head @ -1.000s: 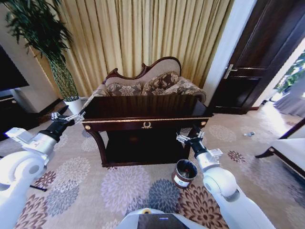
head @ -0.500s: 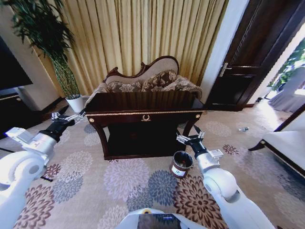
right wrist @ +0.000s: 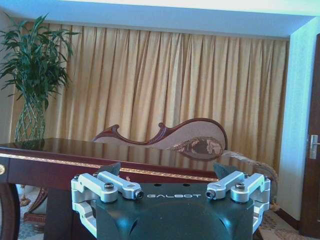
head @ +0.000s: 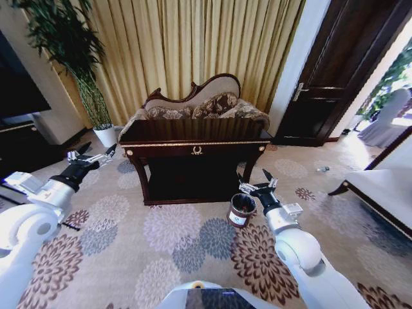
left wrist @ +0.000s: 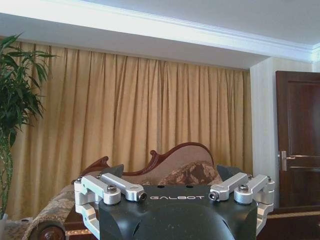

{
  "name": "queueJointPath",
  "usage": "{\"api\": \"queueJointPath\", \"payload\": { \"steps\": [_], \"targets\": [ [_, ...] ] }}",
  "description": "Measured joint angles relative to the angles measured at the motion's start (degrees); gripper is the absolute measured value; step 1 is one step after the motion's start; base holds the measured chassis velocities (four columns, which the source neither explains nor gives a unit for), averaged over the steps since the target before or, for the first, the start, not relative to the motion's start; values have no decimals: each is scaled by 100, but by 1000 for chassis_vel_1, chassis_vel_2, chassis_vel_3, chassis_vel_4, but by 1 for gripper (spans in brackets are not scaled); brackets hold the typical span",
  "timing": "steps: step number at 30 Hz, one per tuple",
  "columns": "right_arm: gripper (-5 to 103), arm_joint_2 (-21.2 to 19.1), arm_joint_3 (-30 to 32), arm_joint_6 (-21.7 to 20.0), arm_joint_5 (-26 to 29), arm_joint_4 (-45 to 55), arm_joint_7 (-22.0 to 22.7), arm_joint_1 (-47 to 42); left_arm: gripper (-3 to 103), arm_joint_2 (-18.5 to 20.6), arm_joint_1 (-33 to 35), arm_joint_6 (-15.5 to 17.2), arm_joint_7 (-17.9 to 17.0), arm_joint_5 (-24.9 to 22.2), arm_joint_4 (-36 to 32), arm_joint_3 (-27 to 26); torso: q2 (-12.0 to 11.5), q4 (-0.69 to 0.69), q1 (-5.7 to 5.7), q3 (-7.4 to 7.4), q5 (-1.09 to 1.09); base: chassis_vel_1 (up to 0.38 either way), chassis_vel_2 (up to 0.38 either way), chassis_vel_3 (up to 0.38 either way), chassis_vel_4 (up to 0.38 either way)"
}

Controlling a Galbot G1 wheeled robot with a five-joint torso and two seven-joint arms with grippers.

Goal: Move to the front of the table and place the trash on the table into the trash bin.

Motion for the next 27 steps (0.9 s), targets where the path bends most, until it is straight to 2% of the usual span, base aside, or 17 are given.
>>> {"api": "queueJointPath", "payload": {
  "steps": [5,7,12,16,19,27],
  "targets": [
    [100,23,31,6,-28,43,18,-71,100,-4,-3,-8,33,-2,12,0,1,3,0,1,-1,236,-230,-223,233],
    [100,27,35,6,-31,51,20,-83,100,-2,-6,-9,37,-3,16,0,1,2,1,0,-5,222,-228,-212,223],
    [100,50,49,10,-61,73,37,-124,100,-5,-9,-15,63,-9,19,0,-2,-2,3,2,3,241,-227,-226,230],
    [100,85,49,52,-120,87,35,-189,100,-38,18,-23,77,-9,10,0,4,5,-3,-2,-1,216,-224,-194,251],
    [100,99,49,127,-148,79,33,-208,100,-45,23,-25,80,-8,8,1,1,1,-1,0,0,224,-224,-236,234],
    [100,110,65,211,-189,-38,105,-239,100,-139,76,-32,82,-9,-49,-3,2,1,-2,-1,0,79,-93,-107,89]
  ]
}}
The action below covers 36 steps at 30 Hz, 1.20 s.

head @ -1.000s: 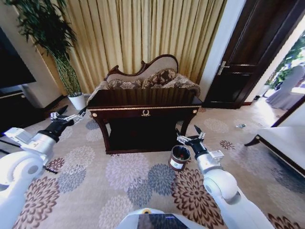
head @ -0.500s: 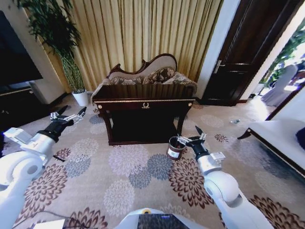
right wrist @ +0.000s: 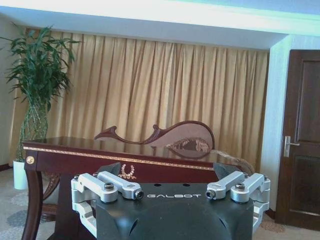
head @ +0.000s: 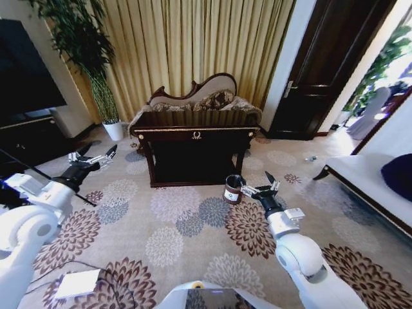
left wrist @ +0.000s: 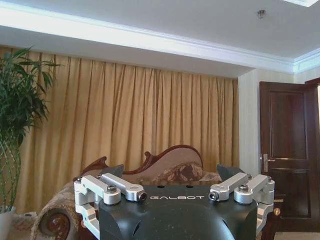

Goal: Move to the front of the table and place the trash on the table into the trash bin.

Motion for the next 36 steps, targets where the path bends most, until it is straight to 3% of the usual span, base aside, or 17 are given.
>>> {"api": "queueJointPath", "payload": {
  "steps": [9,12,16,23,29,36],
  "targets": [
    [100,-19,9,-151,200,-60,287,195,100,-251,258,69,-14,-96,-57,-80,-4,0,6,3,1,0,0,0,0],
    [100,-98,123,-433,60,-167,689,257,100,-458,476,92,78,-70,173,-207,-2,1,2,1,0,0,0,0,0],
    [100,-202,211,-701,67,-179,837,240,100,-559,644,178,161,7,238,-330,-2,1,2,1,0,0,0,0,0],
    [100,-406,136,-853,403,-138,814,223,100,-572,731,159,210,34,313,-384,-2,-1,2,1,1,0,0,0,0],
    [100,-428,-136,-802,961,76,335,178,100,-505,635,63,386,-43,520,-342,-2,-1,2,1,-1,0,0,0,0],
    [100,-405,-308,-783,1075,-228,239,544,100,-484,416,102,296,-89,603,-121,-1,0,2,1,0,0,0,0,0]
  ]
}}
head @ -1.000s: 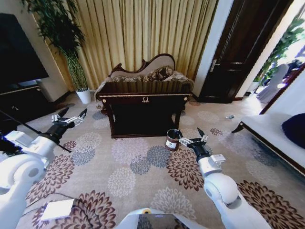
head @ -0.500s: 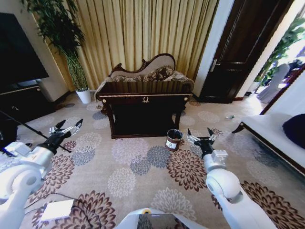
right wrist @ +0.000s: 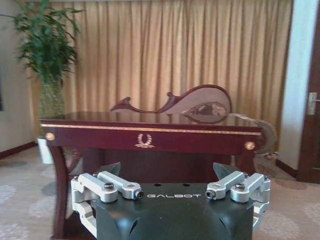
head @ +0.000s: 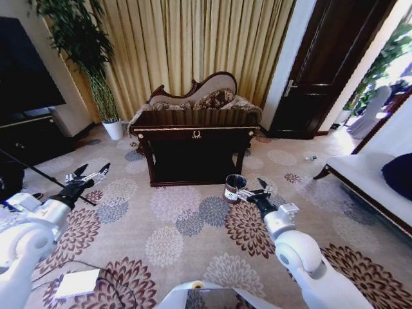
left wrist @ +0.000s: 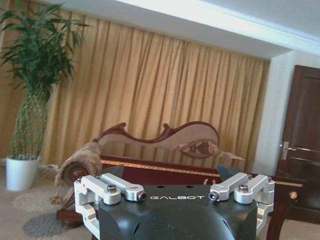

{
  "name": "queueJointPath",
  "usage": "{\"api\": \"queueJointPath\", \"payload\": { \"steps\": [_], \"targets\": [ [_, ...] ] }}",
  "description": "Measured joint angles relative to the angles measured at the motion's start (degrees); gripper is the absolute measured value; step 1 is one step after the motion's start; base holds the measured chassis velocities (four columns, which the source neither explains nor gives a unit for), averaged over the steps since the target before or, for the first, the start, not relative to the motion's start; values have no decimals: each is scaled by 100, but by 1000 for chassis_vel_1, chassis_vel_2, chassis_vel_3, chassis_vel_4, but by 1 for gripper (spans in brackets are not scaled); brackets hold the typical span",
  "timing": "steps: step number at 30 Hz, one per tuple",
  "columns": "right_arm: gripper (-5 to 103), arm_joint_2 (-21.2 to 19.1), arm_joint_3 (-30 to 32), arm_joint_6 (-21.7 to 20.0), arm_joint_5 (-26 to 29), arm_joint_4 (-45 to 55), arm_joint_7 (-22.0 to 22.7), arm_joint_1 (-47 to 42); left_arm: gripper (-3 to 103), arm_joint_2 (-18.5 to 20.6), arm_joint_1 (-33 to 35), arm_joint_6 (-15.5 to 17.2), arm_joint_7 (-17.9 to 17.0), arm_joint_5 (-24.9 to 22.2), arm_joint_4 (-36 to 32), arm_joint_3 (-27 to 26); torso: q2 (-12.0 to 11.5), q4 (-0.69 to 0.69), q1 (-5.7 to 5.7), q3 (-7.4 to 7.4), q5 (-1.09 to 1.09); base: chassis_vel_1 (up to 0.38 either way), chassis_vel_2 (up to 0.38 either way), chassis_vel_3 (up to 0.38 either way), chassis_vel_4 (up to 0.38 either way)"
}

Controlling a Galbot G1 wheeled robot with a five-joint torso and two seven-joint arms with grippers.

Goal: Move to the front of the table and place the trash on the table into the trash bin.

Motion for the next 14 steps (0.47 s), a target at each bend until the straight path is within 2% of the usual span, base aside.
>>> {"api": "queueJointPath", "payload": {
  "steps": [4,8,14],
  "targets": [
    [100,-39,90,109,-18,-396,133,305,100,5,-153,-15,-46,37,381,78,0,0,0,0,-1,0,0,0,0],
    [100,-88,224,216,-139,-783,247,565,100,52,-186,-29,74,83,715,-44,0,0,0,1,-1,0,0,0,0],
    [100,-106,262,142,-156,-1038,625,780,100,102,-128,119,60,22,755,-181,0,1,0,0,1,0,0,0,0]
  ]
}}
